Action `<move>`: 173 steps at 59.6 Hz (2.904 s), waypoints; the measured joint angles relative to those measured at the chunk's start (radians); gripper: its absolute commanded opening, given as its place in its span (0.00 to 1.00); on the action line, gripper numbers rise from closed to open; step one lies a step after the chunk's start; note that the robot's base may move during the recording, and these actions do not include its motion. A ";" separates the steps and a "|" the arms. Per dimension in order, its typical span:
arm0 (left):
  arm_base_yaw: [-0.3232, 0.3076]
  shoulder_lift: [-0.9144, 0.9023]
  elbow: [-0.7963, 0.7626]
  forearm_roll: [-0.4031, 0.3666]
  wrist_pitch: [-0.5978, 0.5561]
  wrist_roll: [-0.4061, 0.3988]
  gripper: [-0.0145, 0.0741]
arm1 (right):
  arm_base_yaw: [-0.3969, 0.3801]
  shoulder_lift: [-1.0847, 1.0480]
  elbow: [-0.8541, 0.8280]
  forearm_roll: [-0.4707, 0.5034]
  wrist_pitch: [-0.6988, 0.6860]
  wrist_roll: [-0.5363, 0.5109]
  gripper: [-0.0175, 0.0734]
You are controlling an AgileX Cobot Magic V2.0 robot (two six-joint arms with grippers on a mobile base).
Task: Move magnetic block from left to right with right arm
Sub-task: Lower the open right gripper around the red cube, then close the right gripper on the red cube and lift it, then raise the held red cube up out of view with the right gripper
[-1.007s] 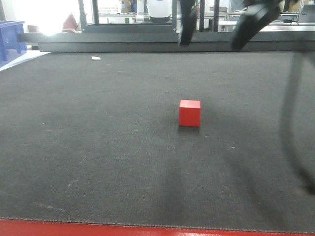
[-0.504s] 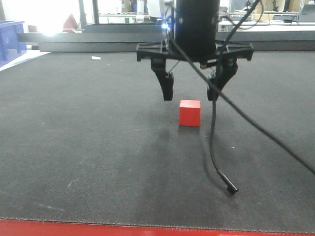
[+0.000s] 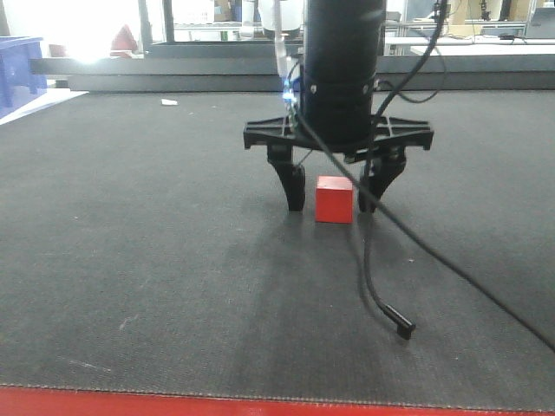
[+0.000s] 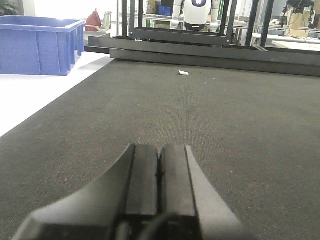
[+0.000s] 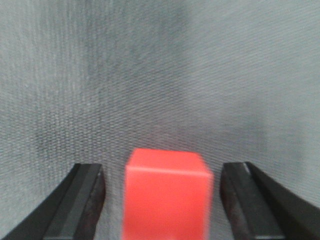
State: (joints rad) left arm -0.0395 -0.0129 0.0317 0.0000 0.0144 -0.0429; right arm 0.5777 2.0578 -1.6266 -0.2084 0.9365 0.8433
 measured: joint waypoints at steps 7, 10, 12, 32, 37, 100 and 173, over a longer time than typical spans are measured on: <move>0.000 0.000 0.000 0.000 0.000 0.000 0.03 | 0.000 0.006 0.000 0.001 -0.002 0.000 0.47; 0.000 0.000 0.000 0.000 0.000 0.000 0.03 | 0.000 0.006 -0.002 0.001 -0.002 0.000 0.44; 0.000 0.000 0.000 0.000 0.000 0.000 0.03 | 0.000 0.006 -0.004 0.001 0.000 0.000 0.43; 0.000 0.000 0.000 0.000 0.000 0.000 0.03 | -0.032 -0.096 -0.025 0.002 0.006 -0.132 0.43; 0.000 0.000 0.000 0.000 0.000 0.000 0.03 | -0.049 -0.148 -0.025 0.002 0.013 -0.201 0.43; 0.000 0.000 0.000 0.000 0.000 0.000 0.03 | -0.335 -1.436 1.113 0.090 -0.307 -0.650 0.43; 0.000 0.000 0.000 0.000 0.000 0.000 0.03 | -0.335 -2.065 1.127 0.090 -0.323 -0.665 0.43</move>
State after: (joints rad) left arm -0.0395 -0.0129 0.0317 0.0000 0.0144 -0.0429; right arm 0.2430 -0.0070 -0.4991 -0.1181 0.6130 0.1787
